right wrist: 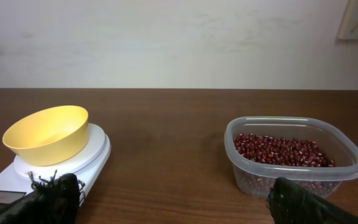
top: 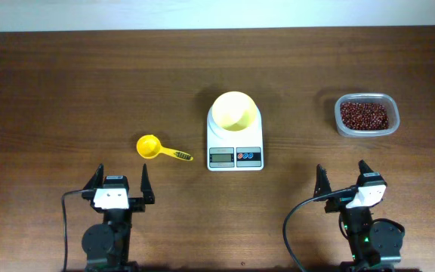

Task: Scoop item into bowl and weigh 50g on scale

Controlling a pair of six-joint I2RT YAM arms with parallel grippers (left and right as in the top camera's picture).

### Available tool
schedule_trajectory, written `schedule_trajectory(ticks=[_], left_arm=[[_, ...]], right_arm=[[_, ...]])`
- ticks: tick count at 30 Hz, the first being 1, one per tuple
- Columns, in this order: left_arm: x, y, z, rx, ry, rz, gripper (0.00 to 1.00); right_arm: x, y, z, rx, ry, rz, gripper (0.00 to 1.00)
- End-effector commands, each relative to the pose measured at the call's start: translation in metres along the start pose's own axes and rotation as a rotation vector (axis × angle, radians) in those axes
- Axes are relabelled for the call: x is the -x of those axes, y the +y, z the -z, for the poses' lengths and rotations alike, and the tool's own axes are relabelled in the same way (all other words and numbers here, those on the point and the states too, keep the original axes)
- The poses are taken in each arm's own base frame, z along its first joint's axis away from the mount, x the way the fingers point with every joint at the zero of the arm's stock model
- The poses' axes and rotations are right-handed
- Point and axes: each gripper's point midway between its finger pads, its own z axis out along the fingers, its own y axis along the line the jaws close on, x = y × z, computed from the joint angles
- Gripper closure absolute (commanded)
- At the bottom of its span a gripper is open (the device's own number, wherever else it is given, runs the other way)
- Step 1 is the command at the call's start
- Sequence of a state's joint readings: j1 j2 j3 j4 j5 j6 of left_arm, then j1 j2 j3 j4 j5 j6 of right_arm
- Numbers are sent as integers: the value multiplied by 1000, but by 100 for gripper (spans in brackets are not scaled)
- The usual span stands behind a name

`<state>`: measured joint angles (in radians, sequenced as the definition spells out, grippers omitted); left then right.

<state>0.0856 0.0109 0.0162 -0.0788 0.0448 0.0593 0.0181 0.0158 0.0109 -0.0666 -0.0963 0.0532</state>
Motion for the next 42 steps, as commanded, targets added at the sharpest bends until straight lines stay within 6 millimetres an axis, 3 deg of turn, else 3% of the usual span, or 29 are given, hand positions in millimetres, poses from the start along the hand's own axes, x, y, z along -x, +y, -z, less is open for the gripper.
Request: schedule_trajectory(ticks=[1,28,32,38,42], left_arm=[[-3,2,0,9,5,14,1],[-3,3,0,17,4,13,1],[30,-6,2,-42,-129,6,1],[57,-8,9,-55,-193,-1,1],[59,-7,8,-51,-197,-1,1]], right_arm=[[-2,-2,0,-9,3,-7,1],[-2,-2,0,-9,3,-7,1],[-2,-2,0,-9,3,-7,1],[-2,-2,0,-9,3,-7,1],[-2,-2,0,-9,3,-7,1]])
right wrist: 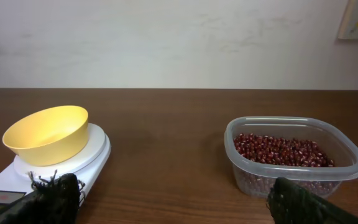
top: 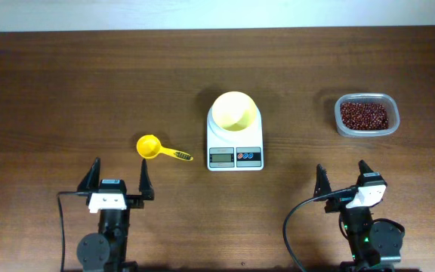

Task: Scoop item into bowl and weigh 50g on scale
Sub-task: 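Reach left gripper to the yellow scoop and grasp its cup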

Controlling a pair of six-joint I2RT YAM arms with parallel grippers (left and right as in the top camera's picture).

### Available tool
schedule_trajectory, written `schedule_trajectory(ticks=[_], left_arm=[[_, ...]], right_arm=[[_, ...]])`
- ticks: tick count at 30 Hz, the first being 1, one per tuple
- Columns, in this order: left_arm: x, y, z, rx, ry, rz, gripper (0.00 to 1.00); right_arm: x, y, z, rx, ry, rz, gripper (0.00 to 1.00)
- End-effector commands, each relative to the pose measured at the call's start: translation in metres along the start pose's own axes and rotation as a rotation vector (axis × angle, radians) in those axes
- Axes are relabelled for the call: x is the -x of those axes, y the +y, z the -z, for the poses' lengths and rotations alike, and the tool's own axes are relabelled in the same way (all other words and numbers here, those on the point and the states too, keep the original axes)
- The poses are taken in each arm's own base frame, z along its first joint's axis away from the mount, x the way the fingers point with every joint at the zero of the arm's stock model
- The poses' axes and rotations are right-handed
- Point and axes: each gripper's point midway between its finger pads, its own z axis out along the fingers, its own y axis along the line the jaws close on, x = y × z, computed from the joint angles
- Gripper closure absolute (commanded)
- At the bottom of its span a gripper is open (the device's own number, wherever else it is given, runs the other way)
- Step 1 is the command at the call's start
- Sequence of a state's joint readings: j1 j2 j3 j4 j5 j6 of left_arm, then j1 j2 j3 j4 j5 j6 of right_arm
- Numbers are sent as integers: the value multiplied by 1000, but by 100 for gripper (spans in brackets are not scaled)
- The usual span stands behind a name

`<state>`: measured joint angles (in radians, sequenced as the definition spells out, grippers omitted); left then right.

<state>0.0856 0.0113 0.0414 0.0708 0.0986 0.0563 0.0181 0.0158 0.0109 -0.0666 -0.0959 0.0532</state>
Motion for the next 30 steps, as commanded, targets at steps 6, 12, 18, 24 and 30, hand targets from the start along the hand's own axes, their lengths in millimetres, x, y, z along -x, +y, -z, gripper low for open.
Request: schedule_trajectory(ticks=[6,12,18,24,30], left_arm=[[26,1,-5,-6,-14,9,1],[41,8,-28,14,81,18,1],[43,3,-72,-56,279,45,1],[23,2,-84,-74,505,74,1],[57,-19,-88,-209,597,128,1]], right_arm=[[-2,-2,0,-9,3,-7,1],[-2,-2,0,-9,3,-7,1],[-2,-2,0,-9,3,-7,1],[-2,-2,0,-9,3,-7,1],[-2,-2,0,-9,3,-7,1]])
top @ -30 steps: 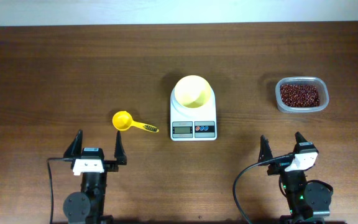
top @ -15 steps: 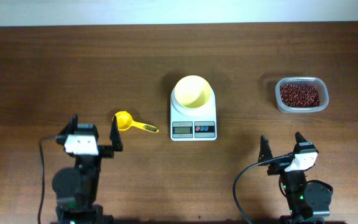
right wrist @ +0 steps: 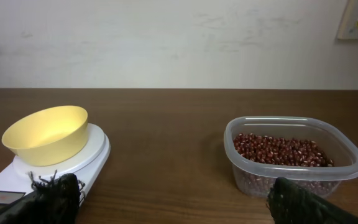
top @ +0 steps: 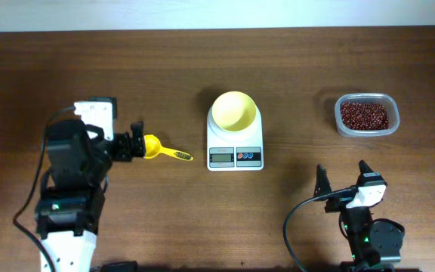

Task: Scoop item into bowl and weigh 50g on scale
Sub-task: 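Reach left gripper to the yellow scoop and grasp its cup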

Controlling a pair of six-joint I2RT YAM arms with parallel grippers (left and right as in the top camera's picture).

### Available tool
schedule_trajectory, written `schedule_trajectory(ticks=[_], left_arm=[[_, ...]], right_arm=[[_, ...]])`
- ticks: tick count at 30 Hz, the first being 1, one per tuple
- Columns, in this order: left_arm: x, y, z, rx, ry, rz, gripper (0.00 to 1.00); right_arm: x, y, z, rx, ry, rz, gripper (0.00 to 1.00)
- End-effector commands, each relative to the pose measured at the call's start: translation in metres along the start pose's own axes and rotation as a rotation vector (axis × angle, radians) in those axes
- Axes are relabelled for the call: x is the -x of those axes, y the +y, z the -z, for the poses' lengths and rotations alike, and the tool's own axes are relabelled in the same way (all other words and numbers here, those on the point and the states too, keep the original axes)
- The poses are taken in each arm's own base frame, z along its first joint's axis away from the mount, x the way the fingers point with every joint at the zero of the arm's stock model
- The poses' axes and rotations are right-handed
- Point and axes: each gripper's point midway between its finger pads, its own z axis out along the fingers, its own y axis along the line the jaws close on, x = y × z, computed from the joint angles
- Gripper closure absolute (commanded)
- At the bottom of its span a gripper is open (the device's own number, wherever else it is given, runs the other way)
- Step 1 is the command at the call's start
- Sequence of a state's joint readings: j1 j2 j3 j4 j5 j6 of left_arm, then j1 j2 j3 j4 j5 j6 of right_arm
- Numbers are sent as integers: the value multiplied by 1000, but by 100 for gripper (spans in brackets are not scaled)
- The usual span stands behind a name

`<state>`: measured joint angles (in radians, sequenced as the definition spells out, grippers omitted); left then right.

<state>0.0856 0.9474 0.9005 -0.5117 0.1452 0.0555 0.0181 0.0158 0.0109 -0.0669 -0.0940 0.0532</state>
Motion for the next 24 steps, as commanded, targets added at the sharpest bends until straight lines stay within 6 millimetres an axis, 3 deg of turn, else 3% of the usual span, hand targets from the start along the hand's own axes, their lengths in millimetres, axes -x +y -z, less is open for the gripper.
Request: schedule_trajectory(ticks=[1,5,7,9,13,14,15,17,24], left_arm=[[26,-50,14,-295,-56,-2,1],[28,-65,20,-389,-69,-6,1],[32,-64,19,-385,-82,-11,1],[33,-64,19,-384,-87,-13,7],[24,-60,6,-371,-24,88,5],[18,-50,-2,-316,11,143,5],[3,-29,-16,-186,81,252,6],[-24,-6,-29,-32,185,386,9],[-90,10,-58,148,445,663,15]], right_arm=[[-2,-2,0,-7,3,-7,1],[-2,-2,0,-7,3,-7,1],[-2,-2,0,-7,3,-7,1],[-2,-2,0,-7,3,-7,1],[-2,-2,0,-7,3,-7,1],[-2,-2,0,-7,3,-7,1],[-2,-2,0,-7,3,-7,1],[-2,-2,0,-7,3,-7,1],[-2,-2,0,-7,3,-7,1]])
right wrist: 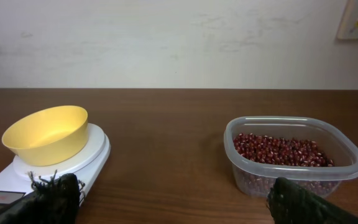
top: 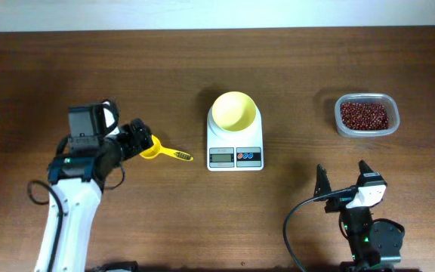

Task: Scoop item into bowl and weigh 50g on scale
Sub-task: 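Reach left gripper to the yellow scoop and grasp its cup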

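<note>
A yellow scoop [top: 153, 148] lies left of the scale, its handle pointing right. My left gripper [top: 136, 139] is at the left rim of the scoop's cup, jaws apart, and part of the cup is hidden under it. An empty yellow bowl [top: 235, 111] [right wrist: 45, 134] stands on the white scale [top: 235, 147] [right wrist: 92, 158]. Red beans fill a clear tub [top: 366, 115] [right wrist: 291, 154] at the right. Near the front edge my right gripper [top: 342, 181] [right wrist: 179, 205] rests wide open with nothing in it, facing the gap between scale and tub.
The brown table [top: 293, 60] runs to a pale wall [right wrist: 166, 37] behind. My left arm [top: 70, 200] reaches up from the front left. A black cable [top: 297, 227] loops beside the right arm's base.
My left gripper has turned and shifted slightly right, from just left of the scoop's cup to over its left rim. The scoop lies where it was. The right arm has not moved.
Both grippers rested open at the front edge, the scoop lying left of the scale. The left base then turned a little. Later the left arm had reached out beside the scoop's cup, and now its gripper is at the cup's rim. Bowl, scale and beans stayed put.
</note>
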Controlling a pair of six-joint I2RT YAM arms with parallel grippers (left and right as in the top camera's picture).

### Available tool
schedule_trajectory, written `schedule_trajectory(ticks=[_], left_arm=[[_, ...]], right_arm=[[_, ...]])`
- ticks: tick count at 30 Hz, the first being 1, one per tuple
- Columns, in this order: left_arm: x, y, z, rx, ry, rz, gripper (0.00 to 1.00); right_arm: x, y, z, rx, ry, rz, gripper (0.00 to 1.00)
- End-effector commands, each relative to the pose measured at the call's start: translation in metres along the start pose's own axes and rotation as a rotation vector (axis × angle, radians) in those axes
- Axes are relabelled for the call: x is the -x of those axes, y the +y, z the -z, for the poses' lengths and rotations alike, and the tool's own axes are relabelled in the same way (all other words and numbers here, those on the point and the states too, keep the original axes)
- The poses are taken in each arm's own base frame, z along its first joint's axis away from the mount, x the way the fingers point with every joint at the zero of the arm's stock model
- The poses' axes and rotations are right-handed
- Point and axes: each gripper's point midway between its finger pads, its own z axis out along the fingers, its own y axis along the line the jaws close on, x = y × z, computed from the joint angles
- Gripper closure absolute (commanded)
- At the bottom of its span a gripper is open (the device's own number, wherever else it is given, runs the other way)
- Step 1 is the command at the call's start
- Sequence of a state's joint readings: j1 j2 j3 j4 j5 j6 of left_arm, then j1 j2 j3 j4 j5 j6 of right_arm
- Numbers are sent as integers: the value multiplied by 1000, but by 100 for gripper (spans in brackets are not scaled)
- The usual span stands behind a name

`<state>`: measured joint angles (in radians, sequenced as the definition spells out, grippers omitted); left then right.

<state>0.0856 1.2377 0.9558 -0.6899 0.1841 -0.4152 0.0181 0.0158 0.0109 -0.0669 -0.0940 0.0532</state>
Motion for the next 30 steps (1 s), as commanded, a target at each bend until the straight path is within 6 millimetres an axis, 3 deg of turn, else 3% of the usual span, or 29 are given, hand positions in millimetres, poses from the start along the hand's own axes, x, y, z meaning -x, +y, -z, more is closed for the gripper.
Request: schedule_trajectory(ticks=[1,3,8,11,16,17,23,25,26,30], left_arm=[[-5,22,-16,119,38,191,16],[-12,31,-30,162,77,249,27],[-32,48,-65,246,177,373,36],[-32,52,-85,254,187,391,41],[-48,60,-109,322,225,446,46],[-52,62,-113,335,239,447,51],[-53,75,-117,399,218,470,64],[-51,75,-119,395,207,476,76],[-48,73,-120,386,196,475,88],[-46,73,-121,380,189,474,100]], right_arm=[[-2,-2,0,-7,3,-8,1],[-2,-2,0,-7,3,-7,1],[-2,-2,0,-7,3,-7,1],[-2,-2,0,-7,3,-7,1],[-2,-2,0,-7,3,-7,1],[-2,-2,0,-7,3,-7,1],[-2,-2,0,-7,3,-7,1],[-2,-2,0,-7,3,-7,1],[-2,-2,0,-7,3,-7,1],[-2,-2,0,-7,3,-7,1]])
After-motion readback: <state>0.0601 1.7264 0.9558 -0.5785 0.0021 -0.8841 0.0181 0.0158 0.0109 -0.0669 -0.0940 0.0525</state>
